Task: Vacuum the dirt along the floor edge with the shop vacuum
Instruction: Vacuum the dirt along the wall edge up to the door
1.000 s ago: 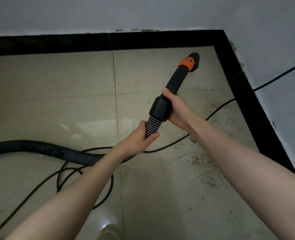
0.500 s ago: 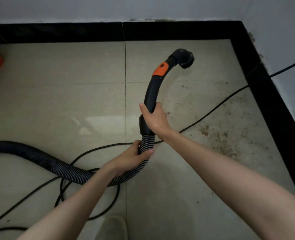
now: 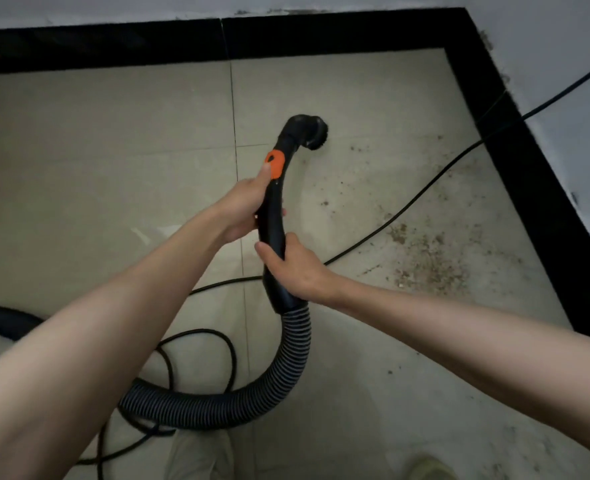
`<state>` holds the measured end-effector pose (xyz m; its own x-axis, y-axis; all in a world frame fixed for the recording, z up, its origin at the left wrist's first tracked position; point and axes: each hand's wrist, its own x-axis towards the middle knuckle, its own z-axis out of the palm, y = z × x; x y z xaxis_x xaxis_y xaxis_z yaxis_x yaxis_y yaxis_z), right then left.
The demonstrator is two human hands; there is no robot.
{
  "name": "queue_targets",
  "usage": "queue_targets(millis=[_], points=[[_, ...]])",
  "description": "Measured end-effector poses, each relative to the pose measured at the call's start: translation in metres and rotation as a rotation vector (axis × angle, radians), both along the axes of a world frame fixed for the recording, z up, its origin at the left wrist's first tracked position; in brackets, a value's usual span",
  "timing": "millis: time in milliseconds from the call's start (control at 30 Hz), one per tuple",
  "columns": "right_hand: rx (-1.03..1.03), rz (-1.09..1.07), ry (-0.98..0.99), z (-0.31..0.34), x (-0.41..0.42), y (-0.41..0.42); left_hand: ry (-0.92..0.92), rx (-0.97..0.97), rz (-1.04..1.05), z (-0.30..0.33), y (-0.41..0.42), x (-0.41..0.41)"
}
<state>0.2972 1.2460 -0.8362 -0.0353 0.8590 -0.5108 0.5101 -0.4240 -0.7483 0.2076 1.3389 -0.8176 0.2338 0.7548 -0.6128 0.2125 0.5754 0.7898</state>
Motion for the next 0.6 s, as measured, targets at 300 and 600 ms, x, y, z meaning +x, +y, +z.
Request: queue_targets(millis=[300, 600], points=[[-0.075, 0.166, 0.011, 0.008, 0.01, -0.009, 0.037, -0.034, 0.175, -0.022, -0.008, 0.005], [-0.087, 0.246, -0.018, 0.003, 0.042, -0.015, 0.031, -0.116, 0.33, -0.045, -0.017, 0.016]])
